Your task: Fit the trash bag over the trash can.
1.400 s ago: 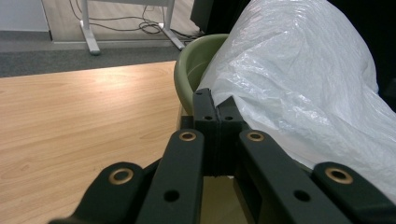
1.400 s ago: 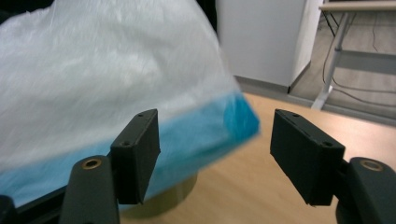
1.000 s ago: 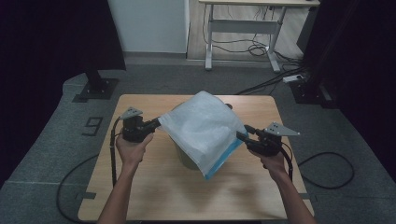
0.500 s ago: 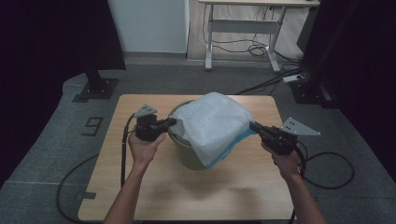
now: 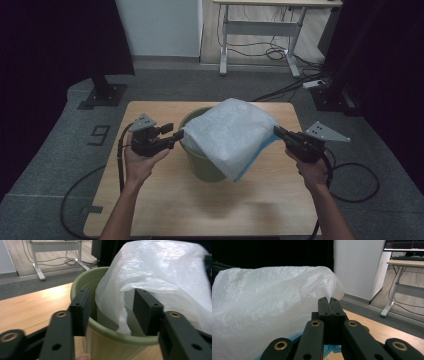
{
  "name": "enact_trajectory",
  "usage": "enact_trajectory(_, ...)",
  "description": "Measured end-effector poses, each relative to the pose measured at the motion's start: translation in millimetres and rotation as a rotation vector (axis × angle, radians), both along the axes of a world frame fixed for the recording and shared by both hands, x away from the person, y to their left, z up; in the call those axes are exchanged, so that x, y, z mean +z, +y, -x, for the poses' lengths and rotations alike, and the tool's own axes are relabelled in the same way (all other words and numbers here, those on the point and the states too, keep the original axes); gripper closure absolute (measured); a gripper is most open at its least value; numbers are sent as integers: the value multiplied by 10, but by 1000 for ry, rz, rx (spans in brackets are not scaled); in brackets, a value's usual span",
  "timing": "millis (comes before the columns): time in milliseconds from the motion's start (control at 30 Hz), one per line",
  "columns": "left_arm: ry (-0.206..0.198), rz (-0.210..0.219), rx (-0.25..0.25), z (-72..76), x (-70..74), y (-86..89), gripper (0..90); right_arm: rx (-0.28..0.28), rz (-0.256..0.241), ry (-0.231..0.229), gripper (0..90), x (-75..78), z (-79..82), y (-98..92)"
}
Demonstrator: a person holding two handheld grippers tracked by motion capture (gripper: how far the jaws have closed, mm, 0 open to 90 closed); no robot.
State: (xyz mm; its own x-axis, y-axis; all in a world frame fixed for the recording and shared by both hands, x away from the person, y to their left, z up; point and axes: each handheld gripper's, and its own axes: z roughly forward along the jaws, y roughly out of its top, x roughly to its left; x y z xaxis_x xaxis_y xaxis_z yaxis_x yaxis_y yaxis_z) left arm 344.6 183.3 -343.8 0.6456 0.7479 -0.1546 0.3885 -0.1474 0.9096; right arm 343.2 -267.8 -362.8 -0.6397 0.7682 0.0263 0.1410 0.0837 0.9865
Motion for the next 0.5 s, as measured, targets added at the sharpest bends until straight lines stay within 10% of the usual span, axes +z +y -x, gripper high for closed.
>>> enact_trajectory(500, -11, -9, -106, 196, 101, -475, 384, 63, 10, 12, 884, -26, 17, 270)
